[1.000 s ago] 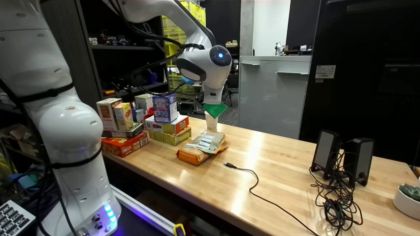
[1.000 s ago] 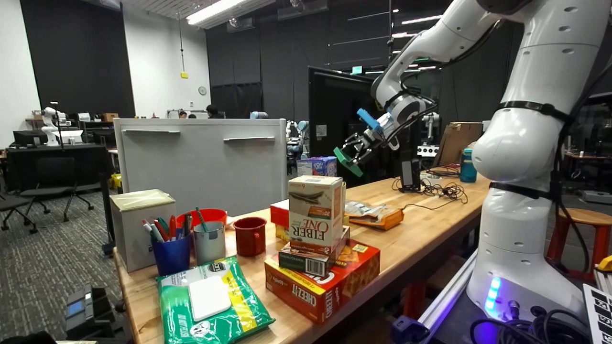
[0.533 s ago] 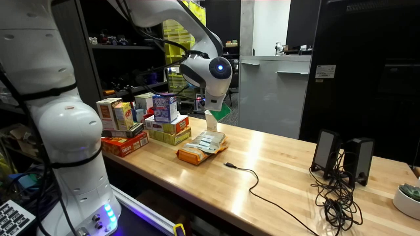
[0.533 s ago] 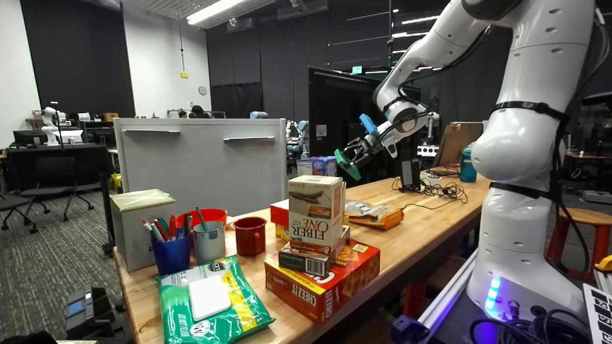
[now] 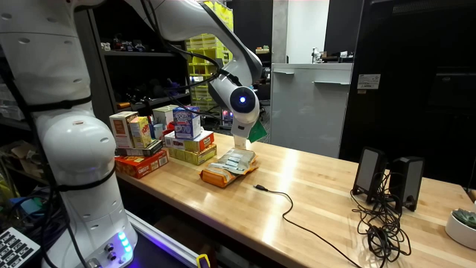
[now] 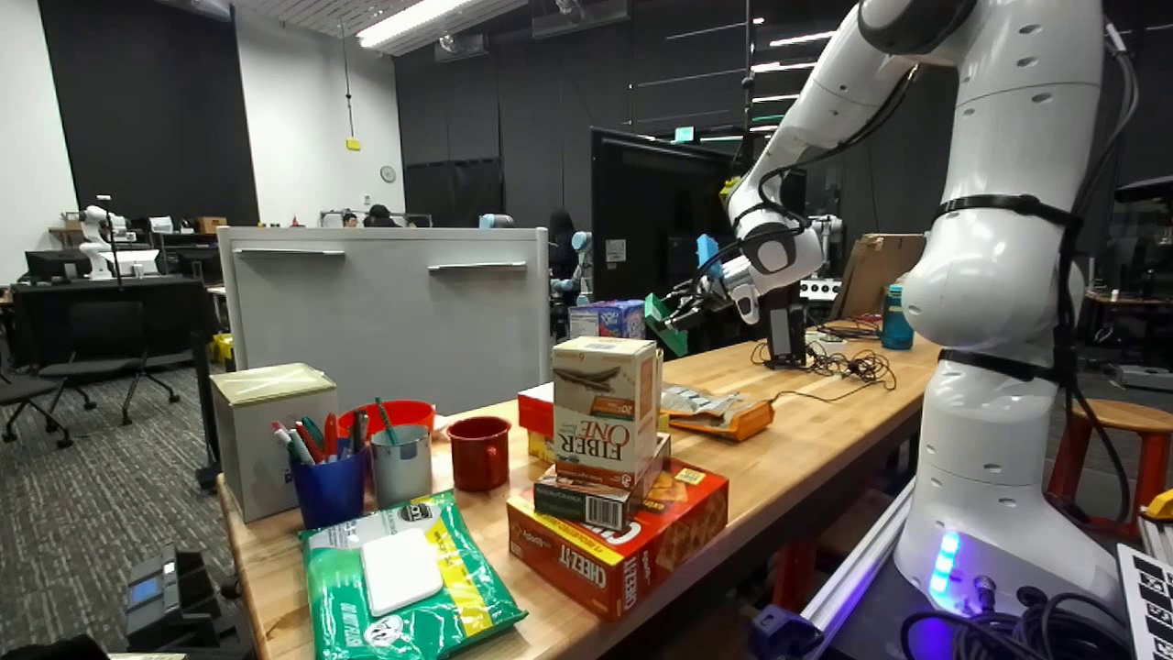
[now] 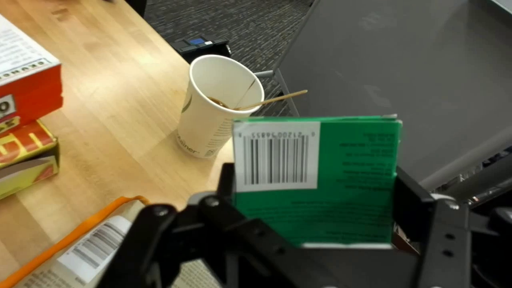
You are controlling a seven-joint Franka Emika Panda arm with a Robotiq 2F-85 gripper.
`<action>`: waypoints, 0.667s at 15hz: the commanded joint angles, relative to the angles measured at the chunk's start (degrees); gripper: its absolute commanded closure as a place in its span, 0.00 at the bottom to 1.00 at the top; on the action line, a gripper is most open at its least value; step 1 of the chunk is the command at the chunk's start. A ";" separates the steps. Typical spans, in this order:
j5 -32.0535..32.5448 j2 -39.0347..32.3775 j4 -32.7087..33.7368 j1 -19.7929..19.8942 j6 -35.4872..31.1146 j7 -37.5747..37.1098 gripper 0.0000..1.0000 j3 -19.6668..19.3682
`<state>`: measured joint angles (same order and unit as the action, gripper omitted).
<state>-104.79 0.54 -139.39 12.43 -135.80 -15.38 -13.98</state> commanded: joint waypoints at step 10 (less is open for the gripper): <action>-26.24 -8.75 6.25 0.56 2.23 8.40 0.37 0.00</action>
<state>-125.77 -6.23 -133.75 12.51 -135.31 -9.39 -14.01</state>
